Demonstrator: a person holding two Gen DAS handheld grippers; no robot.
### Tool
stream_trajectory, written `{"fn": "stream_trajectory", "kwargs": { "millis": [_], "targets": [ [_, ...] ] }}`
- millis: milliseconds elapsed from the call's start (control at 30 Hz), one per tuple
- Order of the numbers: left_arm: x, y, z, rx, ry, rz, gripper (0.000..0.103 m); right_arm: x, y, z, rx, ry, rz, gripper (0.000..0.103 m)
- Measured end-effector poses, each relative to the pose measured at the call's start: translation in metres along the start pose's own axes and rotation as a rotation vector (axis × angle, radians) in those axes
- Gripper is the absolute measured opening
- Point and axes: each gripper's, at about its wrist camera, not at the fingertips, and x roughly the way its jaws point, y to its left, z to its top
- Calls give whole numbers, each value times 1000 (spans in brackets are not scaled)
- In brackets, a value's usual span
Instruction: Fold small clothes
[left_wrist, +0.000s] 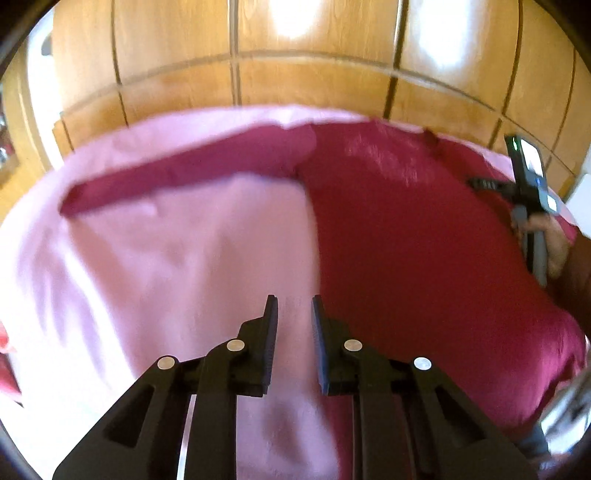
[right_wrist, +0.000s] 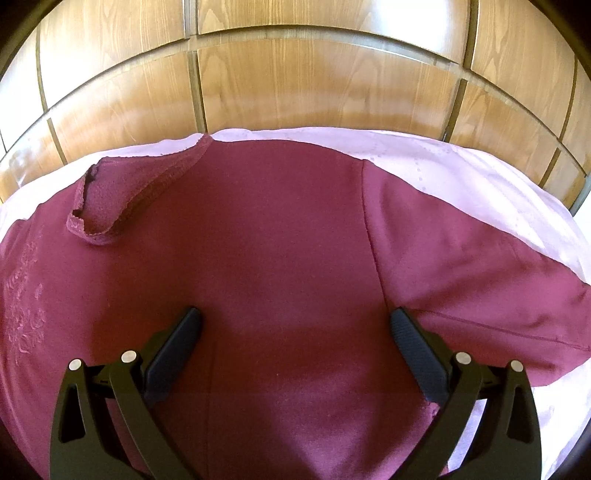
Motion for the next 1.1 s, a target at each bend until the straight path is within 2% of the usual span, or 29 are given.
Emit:
{"fn": "stream_trajectory", "kwargs": {
  "millis": [100,133,167,200,300,433,600,767,933,1100],
  "targets": [
    [-8,-12,16,-1,-54,36,19,-1,1,0,-3,-1,-3,101],
    [-11,-18,20,5,-65,37,26,-1,1,0,-4,-1,-4,101],
    [-12,-24,23,15,-79,43,41,-2,0,-1,-4,-1,-5,101],
    [-14,-29,25,24,-99,58,52,-3,0,-1,-6,1,-6,101],
    [-22,-50,29,81,-154,93,60,-6,3,-1,-20,13,-23,101],
    [-22,-62,31,103,-158,84,62,-24,6,-3,-74,58,-57,101],
    [-21,-72,30,121,-155,61,62,-71,0,-27,-118,74,33,101],
    [-21,-76,27,119,-159,63,62,-106,-14,-64,-89,78,99,101],
    [-18,-79,26,117,-152,91,62,-105,-27,-107,-25,102,60,101],
    [-13,-91,28,139,-160,107,62,-110,-39,-129,64,0,75,101]
  ]
}}
